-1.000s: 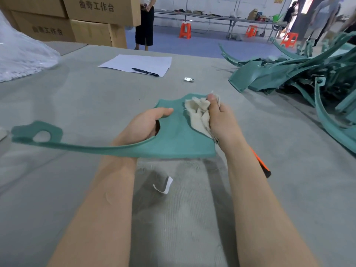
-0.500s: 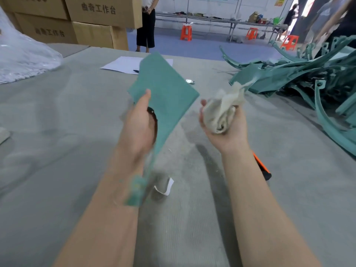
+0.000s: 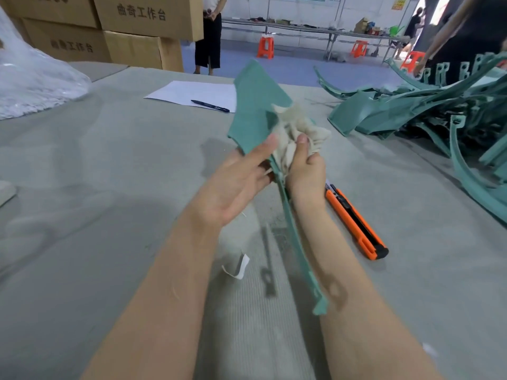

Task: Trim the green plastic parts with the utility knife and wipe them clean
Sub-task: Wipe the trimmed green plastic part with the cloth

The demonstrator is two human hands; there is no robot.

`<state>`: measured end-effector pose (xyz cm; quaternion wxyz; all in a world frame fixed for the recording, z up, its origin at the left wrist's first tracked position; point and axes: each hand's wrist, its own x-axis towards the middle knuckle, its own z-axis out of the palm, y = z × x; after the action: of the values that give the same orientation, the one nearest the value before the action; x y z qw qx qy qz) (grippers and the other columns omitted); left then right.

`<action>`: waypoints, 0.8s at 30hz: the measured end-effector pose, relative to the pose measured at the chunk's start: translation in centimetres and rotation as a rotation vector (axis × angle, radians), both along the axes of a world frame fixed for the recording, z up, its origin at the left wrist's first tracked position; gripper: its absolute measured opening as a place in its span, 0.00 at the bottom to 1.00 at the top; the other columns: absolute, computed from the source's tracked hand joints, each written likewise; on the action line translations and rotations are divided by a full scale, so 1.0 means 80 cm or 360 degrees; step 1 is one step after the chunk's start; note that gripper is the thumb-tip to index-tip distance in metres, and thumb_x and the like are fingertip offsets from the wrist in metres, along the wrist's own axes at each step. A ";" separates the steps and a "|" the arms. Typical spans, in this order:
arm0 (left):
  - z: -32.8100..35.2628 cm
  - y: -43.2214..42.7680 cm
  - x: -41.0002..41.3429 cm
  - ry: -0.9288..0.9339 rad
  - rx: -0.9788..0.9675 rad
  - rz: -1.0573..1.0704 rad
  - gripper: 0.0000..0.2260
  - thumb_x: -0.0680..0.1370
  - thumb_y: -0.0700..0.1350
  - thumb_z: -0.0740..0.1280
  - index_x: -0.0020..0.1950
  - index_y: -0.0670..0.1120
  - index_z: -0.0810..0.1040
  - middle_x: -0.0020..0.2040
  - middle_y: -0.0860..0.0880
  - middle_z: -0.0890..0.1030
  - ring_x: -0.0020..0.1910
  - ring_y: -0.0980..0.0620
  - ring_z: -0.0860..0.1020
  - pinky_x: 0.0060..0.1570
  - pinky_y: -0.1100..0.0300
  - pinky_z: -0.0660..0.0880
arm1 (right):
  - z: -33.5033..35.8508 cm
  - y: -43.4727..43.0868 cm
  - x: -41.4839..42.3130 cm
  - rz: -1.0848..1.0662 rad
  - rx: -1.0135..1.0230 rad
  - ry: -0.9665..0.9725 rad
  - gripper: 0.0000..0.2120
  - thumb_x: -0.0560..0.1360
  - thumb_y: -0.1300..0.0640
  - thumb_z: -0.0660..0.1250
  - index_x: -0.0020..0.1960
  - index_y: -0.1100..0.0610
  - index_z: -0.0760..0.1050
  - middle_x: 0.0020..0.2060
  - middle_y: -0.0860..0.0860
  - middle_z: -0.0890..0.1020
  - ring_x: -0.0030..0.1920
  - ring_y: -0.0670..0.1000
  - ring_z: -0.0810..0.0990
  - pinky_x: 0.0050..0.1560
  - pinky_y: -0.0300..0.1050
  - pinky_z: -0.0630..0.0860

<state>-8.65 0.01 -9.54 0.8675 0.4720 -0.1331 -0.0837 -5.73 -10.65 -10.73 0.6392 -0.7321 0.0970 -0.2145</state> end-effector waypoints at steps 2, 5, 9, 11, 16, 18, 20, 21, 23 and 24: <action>0.000 0.019 0.001 0.0085 0.0119 -0.0245 0.36 0.59 0.59 0.79 0.63 0.47 0.75 0.57 0.49 0.82 0.57 0.51 0.80 0.62 0.51 0.74 | 0.002 -0.020 0.000 -0.0053 -0.0031 0.0015 0.20 0.83 0.48 0.55 0.35 0.54 0.67 0.26 0.44 0.70 0.29 0.39 0.67 0.30 0.36 0.62; 0.002 0.020 0.006 0.0351 0.0029 -0.0014 0.24 0.72 0.58 0.70 0.65 0.47 0.76 0.56 0.46 0.82 0.51 0.46 0.82 0.54 0.47 0.79 | 0.006 -0.018 -0.006 0.0009 -0.0191 -0.0119 0.22 0.82 0.50 0.57 0.30 0.52 0.63 0.17 0.42 0.71 0.24 0.37 0.70 0.27 0.31 0.65; -0.002 -0.001 0.012 0.0522 -0.0414 0.0500 0.09 0.79 0.44 0.66 0.58 0.44 0.78 0.51 0.45 0.83 0.44 0.48 0.83 0.46 0.52 0.82 | 0.003 0.011 -0.010 0.0108 -0.0322 -0.0121 0.21 0.82 0.48 0.58 0.31 0.53 0.64 0.26 0.45 0.69 0.29 0.44 0.67 0.32 0.40 0.60; -0.003 0.001 0.015 0.0554 -0.0622 0.0631 0.06 0.80 0.43 0.65 0.52 0.43 0.78 0.46 0.44 0.84 0.41 0.47 0.83 0.46 0.52 0.81 | -0.001 0.021 -0.016 0.0218 -0.0409 -0.0094 0.19 0.82 0.48 0.58 0.36 0.56 0.70 0.32 0.51 0.75 0.35 0.50 0.71 0.36 0.40 0.61; -0.002 0.038 0.021 0.0445 -0.0972 0.0796 0.10 0.82 0.45 0.60 0.46 0.41 0.77 0.38 0.45 0.84 0.36 0.48 0.83 0.52 0.48 0.79 | 0.000 0.053 -0.038 0.0642 -0.0787 0.0138 0.21 0.82 0.48 0.56 0.33 0.56 0.68 0.34 0.59 0.76 0.38 0.55 0.72 0.38 0.45 0.62; -0.005 0.059 0.020 0.0358 -0.0937 0.0810 0.13 0.83 0.47 0.58 0.49 0.41 0.77 0.42 0.46 0.85 0.39 0.48 0.83 0.48 0.50 0.80 | 0.001 0.061 -0.049 0.0844 -0.0802 0.0276 0.24 0.82 0.47 0.56 0.29 0.53 0.62 0.23 0.52 0.72 0.28 0.51 0.71 0.33 0.45 0.64; -0.008 0.079 0.020 0.0334 -0.0827 0.0863 0.15 0.83 0.50 0.57 0.58 0.41 0.76 0.49 0.46 0.84 0.43 0.48 0.82 0.48 0.55 0.80 | 0.005 0.052 -0.059 0.1166 -0.0645 0.0419 0.26 0.82 0.45 0.57 0.27 0.54 0.64 0.19 0.49 0.70 0.19 0.47 0.68 0.25 0.41 0.64; -0.007 0.088 0.021 0.0352 -0.0814 0.0910 0.17 0.83 0.51 0.58 0.64 0.41 0.74 0.58 0.46 0.82 0.46 0.49 0.81 0.55 0.58 0.78 | 0.008 0.043 -0.062 0.1408 -0.0524 0.0495 0.25 0.81 0.44 0.59 0.27 0.55 0.67 0.20 0.50 0.72 0.19 0.48 0.68 0.24 0.39 0.63; -0.006 0.099 0.025 0.0391 -0.0920 0.1032 0.19 0.82 0.49 0.60 0.71 0.43 0.69 0.71 0.47 0.72 0.45 0.52 0.78 0.63 0.64 0.69 | 0.018 0.017 -0.067 0.1854 -0.0306 0.0582 0.22 0.77 0.44 0.63 0.28 0.53 0.76 0.23 0.51 0.74 0.21 0.48 0.70 0.22 0.36 0.65; -0.005 0.099 0.027 0.0390 -0.0963 0.1083 0.18 0.82 0.47 0.60 0.71 0.42 0.69 0.71 0.46 0.71 0.44 0.53 0.77 0.61 0.64 0.71 | 0.023 0.003 -0.066 0.1918 -0.0181 0.0556 0.19 0.75 0.44 0.64 0.30 0.52 0.78 0.23 0.51 0.76 0.20 0.47 0.71 0.22 0.35 0.66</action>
<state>-6.51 7.94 -9.91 0.9536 0.2012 0.1142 0.1927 -11.00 -10.38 -8.86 0.5825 -0.7153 -0.2412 0.3014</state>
